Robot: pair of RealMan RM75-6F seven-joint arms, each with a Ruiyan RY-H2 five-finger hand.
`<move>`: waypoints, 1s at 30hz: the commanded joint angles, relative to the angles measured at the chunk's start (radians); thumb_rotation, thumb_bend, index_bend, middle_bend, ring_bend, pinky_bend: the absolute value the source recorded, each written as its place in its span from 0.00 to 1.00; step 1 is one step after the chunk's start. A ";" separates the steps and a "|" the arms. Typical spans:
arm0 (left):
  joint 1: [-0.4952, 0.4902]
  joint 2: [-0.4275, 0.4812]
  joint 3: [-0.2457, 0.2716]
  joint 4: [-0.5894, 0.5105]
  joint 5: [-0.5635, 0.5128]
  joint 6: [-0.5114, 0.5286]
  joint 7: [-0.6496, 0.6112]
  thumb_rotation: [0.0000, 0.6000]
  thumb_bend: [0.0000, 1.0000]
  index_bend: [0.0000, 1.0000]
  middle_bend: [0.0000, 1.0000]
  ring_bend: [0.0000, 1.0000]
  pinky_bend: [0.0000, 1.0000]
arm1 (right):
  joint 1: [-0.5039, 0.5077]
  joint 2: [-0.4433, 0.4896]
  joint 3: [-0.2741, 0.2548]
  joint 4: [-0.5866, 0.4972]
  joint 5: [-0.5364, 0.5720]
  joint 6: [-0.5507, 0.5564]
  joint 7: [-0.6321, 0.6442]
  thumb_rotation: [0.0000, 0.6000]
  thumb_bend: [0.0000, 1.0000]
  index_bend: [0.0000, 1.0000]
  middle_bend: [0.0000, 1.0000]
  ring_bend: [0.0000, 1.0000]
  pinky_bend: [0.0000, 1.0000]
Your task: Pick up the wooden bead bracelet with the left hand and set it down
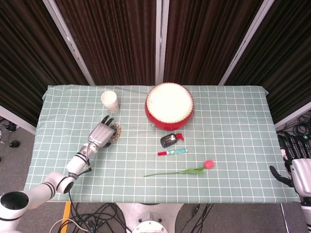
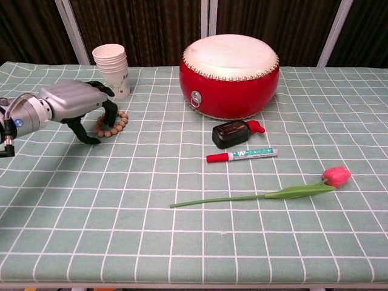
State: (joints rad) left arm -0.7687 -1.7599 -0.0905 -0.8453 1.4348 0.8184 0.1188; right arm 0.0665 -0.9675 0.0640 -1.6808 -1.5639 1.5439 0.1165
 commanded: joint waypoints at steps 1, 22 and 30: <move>-0.002 -0.014 0.005 0.019 0.005 0.009 -0.013 1.00 0.22 0.47 0.43 0.09 0.02 | 0.000 -0.001 0.000 0.001 0.002 -0.001 0.000 1.00 0.17 0.00 0.00 0.00 0.00; 0.001 -0.037 0.039 0.074 0.014 0.008 -0.083 1.00 0.44 0.52 0.48 0.14 0.03 | -0.005 -0.003 0.001 0.002 0.002 0.000 0.005 1.00 0.17 0.00 0.00 0.00 0.00; 0.036 0.010 -0.014 -0.035 -0.039 0.034 -0.313 1.00 0.45 0.54 0.50 0.16 0.05 | -0.014 0.003 0.001 -0.005 -0.010 0.022 0.003 1.00 0.16 0.00 0.00 0.00 0.00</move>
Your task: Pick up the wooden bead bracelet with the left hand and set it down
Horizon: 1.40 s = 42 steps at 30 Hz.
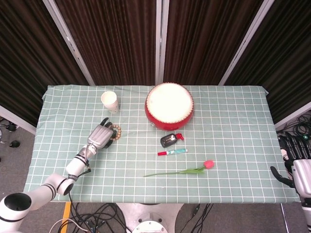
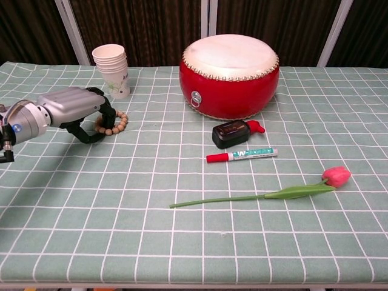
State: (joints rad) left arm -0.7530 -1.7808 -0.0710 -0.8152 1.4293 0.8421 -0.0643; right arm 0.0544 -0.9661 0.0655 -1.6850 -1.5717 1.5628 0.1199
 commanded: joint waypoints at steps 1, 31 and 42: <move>0.026 0.042 -0.046 -0.088 -0.045 0.011 -0.180 1.00 0.45 0.55 0.50 0.17 0.05 | -0.003 0.002 0.000 -0.002 -0.003 0.006 -0.001 1.00 0.17 0.00 0.00 0.00 0.00; 0.195 0.456 -0.209 -0.739 0.016 -0.313 -1.608 0.70 0.46 0.53 0.52 0.19 0.11 | -0.012 0.007 0.002 -0.017 -0.024 0.030 -0.011 1.00 0.16 0.00 0.00 0.00 0.00; 0.146 0.457 -0.125 -0.682 0.136 -0.222 -1.773 0.54 0.46 0.51 0.52 0.19 0.10 | -0.012 0.004 0.003 -0.009 -0.021 0.027 -0.004 1.00 0.17 0.00 0.00 0.00 0.00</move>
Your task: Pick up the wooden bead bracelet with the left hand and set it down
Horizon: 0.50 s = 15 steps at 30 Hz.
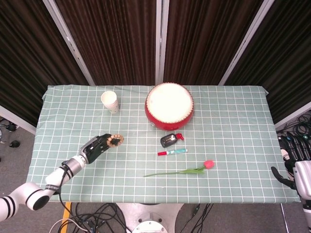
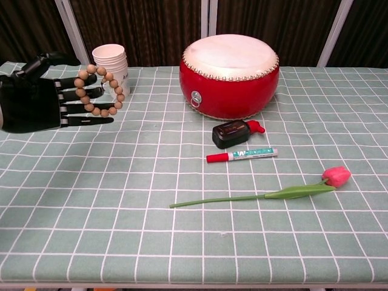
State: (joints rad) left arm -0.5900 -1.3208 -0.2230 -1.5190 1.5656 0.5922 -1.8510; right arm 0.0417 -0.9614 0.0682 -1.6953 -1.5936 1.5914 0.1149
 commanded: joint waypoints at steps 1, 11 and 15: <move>-0.021 -0.004 0.031 0.026 -0.006 0.030 0.018 0.55 0.46 0.51 0.52 0.19 0.10 | 0.001 -0.001 0.000 0.002 0.002 -0.003 0.002 1.00 0.17 0.00 0.00 0.00 0.00; -0.051 -0.020 0.062 0.043 -0.070 0.047 0.096 0.71 0.46 0.49 0.53 0.19 0.10 | 0.007 -0.004 0.003 0.012 0.011 -0.015 0.011 1.00 0.16 0.00 0.00 0.00 0.00; -0.060 -0.021 0.066 0.044 -0.088 0.048 0.110 0.74 0.46 0.49 0.52 0.19 0.10 | 0.007 -0.004 0.004 0.012 0.012 -0.015 0.011 1.00 0.16 0.00 0.00 0.00 0.00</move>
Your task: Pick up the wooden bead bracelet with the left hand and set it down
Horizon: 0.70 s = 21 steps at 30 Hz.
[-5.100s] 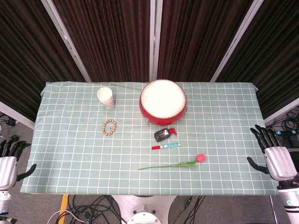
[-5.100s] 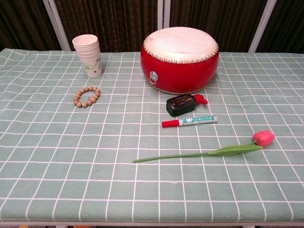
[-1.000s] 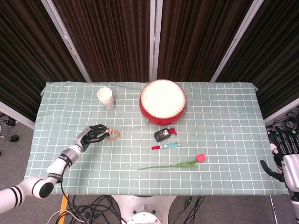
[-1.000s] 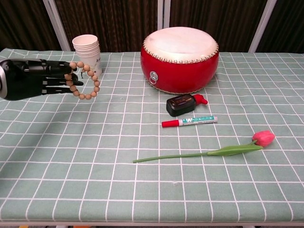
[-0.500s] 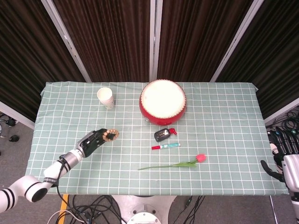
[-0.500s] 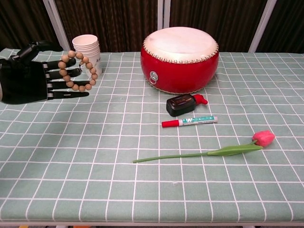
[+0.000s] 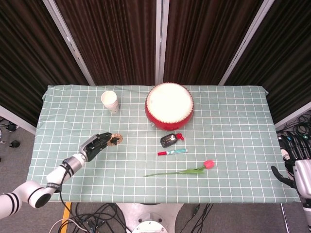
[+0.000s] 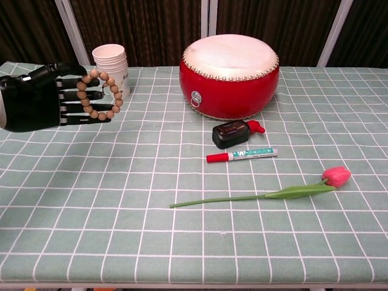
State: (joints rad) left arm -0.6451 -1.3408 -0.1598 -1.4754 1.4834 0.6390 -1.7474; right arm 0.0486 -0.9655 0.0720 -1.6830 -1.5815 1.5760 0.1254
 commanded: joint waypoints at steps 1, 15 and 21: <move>-0.007 0.000 0.004 0.001 -0.007 0.002 0.008 0.74 0.46 0.48 0.52 0.19 0.10 | 0.000 -0.001 0.000 0.000 0.001 0.000 0.000 1.00 0.16 0.00 0.00 0.00 0.00; -0.024 0.002 0.024 -0.001 -0.023 0.014 0.018 1.00 0.48 0.48 0.54 0.19 0.10 | -0.007 0.001 -0.003 -0.004 -0.002 0.009 -0.003 1.00 0.16 0.00 0.00 0.00 0.00; -0.021 0.008 0.029 -0.008 -0.036 0.024 0.032 1.00 0.48 0.52 0.59 0.21 0.10 | -0.011 0.001 -0.004 -0.005 -0.006 0.015 -0.003 1.00 0.16 0.00 0.00 0.00 0.00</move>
State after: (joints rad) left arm -0.6670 -1.3346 -0.1322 -1.4825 1.4489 0.6615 -1.7192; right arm 0.0382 -0.9648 0.0678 -1.6878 -1.5874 1.5901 0.1224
